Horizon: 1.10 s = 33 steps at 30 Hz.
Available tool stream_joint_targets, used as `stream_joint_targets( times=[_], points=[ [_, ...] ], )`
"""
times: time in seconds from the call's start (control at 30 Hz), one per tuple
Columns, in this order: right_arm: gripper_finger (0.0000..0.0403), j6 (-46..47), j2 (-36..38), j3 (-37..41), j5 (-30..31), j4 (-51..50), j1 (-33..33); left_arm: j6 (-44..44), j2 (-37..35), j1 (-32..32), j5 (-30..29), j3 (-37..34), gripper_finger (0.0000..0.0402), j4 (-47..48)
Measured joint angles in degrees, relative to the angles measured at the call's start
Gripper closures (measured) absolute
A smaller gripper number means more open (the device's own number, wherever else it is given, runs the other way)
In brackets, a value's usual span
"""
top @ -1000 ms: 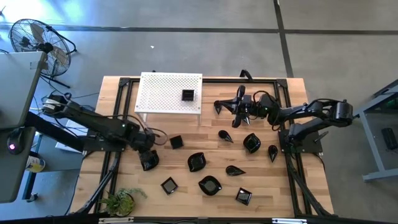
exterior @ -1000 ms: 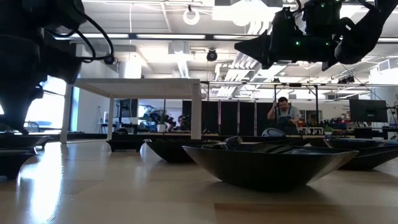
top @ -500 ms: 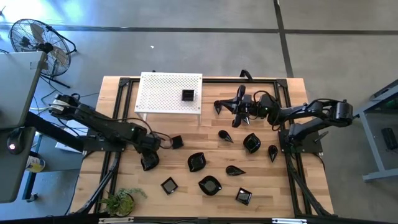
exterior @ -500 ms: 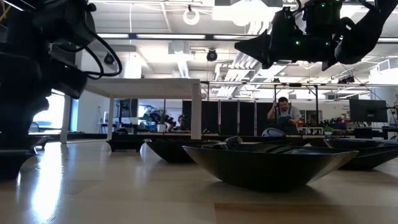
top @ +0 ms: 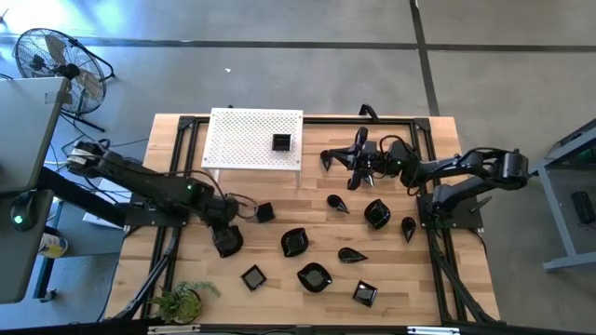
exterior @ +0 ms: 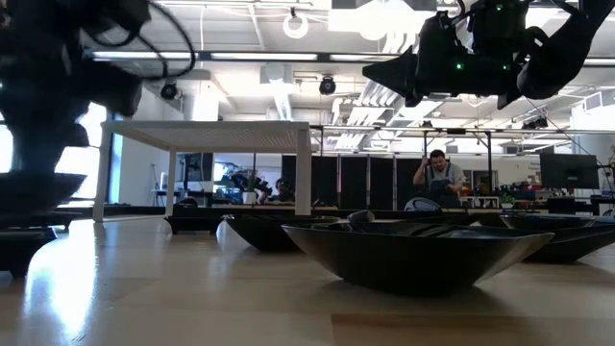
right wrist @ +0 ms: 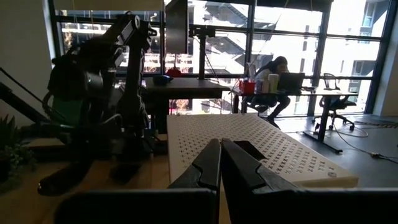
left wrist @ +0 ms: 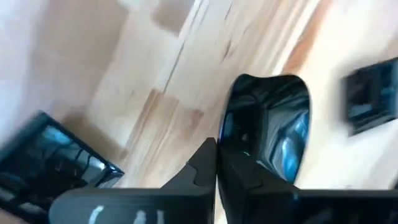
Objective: Pick & Place Mini shaped plates
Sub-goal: Put the left leaf-shaped plate on the shelf
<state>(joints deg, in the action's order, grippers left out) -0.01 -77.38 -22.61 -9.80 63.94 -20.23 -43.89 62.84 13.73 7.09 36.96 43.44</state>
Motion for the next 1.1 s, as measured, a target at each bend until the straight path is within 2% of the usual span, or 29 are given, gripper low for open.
stream_joint_targets(
  times=[0.2, 0.33, 0.53, 0.7, 0.87, 0.97, 1.1],
  points=[
    [0.0402, 0.0, 0.0, 0.0, 0.0, 0.0, 0.0, 5.4, -7.4, -8.3, -2.0, 9.4, 0.04, 4.2],
    [0.0401, 0.0, 0.0, 0.0, 0.0, 0.0, 0.0, 10.5, -10.0, -18.3, -3.5, 16.3, 0.04, 7.9],
    [0.0402, 0.1, 0.0, 0.0, 0.0, 0.0, 0.0, 22.0, -8.8, -35.7, -2.6, 24.9, 0.04, 11.8],
    [0.0401, 0.3, 0.0, 0.0, 0.0, 0.2, 0.0, 28.0, -2.7, -51.0, 4.8, 29.5, 0.04, 11.7],
    [0.0401, 0.3, 0.0, 0.0, 0.0, 0.2, 0.0, 33.0, 4.9, -63.3, 16.9, 31.8, 0.0401, 10.9],
    [0.0401, 0.7, 0.0, 0.0, 0.0, 0.2, 0.0, 35.8, 8.8, -67.4, 21.3, 33.0, 0.0401, 11.0],
    [0.0402, 1.1, 0.0, 0.0, 0.0, 0.2, 0.0, 38.6, 12.4, -69.3, 22.6, 33.0, 0.0401, 12.3]
  ],
)
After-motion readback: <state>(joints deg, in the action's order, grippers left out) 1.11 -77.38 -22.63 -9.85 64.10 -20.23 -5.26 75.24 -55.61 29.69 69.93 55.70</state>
